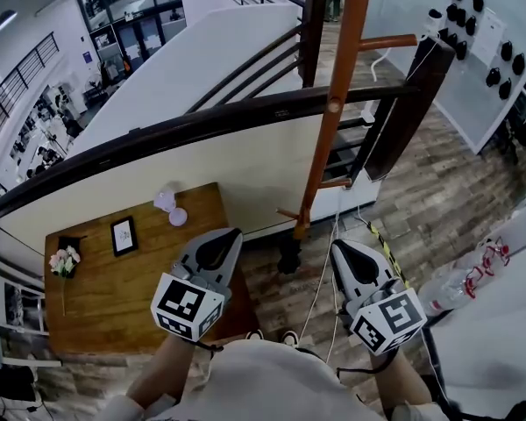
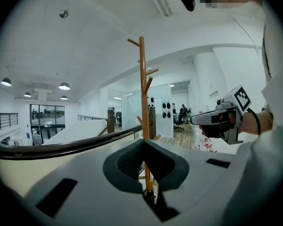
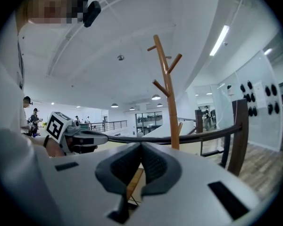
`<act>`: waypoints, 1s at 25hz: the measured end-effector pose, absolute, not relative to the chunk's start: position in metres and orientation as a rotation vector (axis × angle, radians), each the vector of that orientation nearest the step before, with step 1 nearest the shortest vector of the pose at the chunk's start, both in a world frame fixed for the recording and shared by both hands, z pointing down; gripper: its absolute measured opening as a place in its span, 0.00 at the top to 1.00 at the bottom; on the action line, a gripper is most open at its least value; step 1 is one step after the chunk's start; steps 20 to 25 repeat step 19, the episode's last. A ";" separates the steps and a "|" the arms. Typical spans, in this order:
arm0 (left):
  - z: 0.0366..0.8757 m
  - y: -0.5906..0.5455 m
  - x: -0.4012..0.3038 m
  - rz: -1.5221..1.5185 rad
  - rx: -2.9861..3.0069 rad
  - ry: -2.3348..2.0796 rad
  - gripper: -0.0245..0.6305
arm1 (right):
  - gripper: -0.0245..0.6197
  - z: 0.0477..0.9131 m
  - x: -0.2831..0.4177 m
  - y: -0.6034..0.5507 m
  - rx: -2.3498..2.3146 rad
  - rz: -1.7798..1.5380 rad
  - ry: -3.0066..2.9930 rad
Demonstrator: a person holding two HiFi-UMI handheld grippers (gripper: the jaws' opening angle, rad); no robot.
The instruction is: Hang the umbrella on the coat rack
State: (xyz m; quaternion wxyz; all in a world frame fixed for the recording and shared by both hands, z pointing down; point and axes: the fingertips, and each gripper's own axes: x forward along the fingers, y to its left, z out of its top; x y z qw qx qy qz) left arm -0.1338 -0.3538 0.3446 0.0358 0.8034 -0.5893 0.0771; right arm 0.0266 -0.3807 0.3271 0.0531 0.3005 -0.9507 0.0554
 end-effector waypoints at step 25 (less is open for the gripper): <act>0.340 -0.359 -0.122 0.230 2.472 -1.816 0.96 | 0.96 0.321 0.039 -0.389 0.931 0.177 -2.905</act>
